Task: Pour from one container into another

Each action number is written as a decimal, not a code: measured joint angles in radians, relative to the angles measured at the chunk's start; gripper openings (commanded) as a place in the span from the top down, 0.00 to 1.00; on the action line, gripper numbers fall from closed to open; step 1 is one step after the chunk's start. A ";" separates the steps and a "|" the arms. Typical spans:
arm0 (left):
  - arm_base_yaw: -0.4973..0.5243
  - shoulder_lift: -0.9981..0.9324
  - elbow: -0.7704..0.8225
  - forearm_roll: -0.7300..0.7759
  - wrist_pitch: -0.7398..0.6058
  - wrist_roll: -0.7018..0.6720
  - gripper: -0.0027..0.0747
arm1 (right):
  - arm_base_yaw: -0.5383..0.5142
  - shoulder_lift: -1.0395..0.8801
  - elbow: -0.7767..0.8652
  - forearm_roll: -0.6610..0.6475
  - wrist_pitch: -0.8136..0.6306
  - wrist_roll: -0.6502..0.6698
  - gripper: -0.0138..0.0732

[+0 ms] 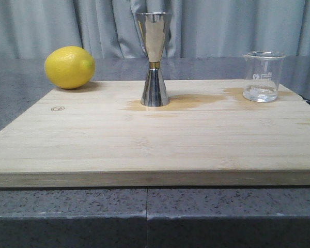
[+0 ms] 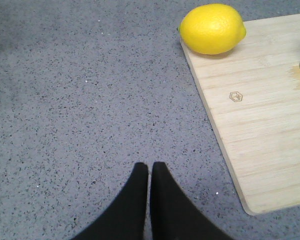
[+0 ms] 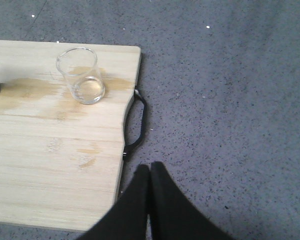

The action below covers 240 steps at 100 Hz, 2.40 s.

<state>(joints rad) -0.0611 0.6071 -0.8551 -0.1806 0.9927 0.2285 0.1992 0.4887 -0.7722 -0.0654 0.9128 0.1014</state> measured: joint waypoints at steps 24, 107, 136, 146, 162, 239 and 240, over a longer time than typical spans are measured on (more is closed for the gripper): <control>0.000 -0.177 0.248 0.022 -0.268 -0.002 0.99 | 0.000 0.000 0.005 0.000 0.000 0.003 0.89; 0.000 -0.613 0.859 0.204 -0.864 -0.208 0.99 | 0.000 0.000 0.007 0.000 -0.002 0.003 0.89; 0.000 -0.613 0.859 0.204 -0.864 -0.229 0.99 | 0.000 0.000 0.007 0.000 -0.002 0.003 0.89; 0.000 -0.613 0.859 0.204 -0.864 -0.229 0.99 | 0.000 0.000 0.007 0.000 -0.002 0.003 0.89; 0.000 -0.613 0.859 0.204 -0.864 -0.229 0.99 | 0.000 0.000 0.007 0.000 -0.002 0.003 0.89; 0.000 -0.613 0.859 0.204 -0.864 -0.229 0.99 | -0.248 -0.411 0.523 0.027 -0.612 0.003 0.89; 0.000 -0.613 0.859 0.204 -0.864 -0.229 0.99 | -0.251 -0.415 0.540 0.028 -0.629 0.003 0.89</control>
<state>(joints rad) -0.0611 -0.0060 0.0043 0.0235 0.1283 0.0000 -0.0522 0.0732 -0.2321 -0.0379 0.2841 0.1040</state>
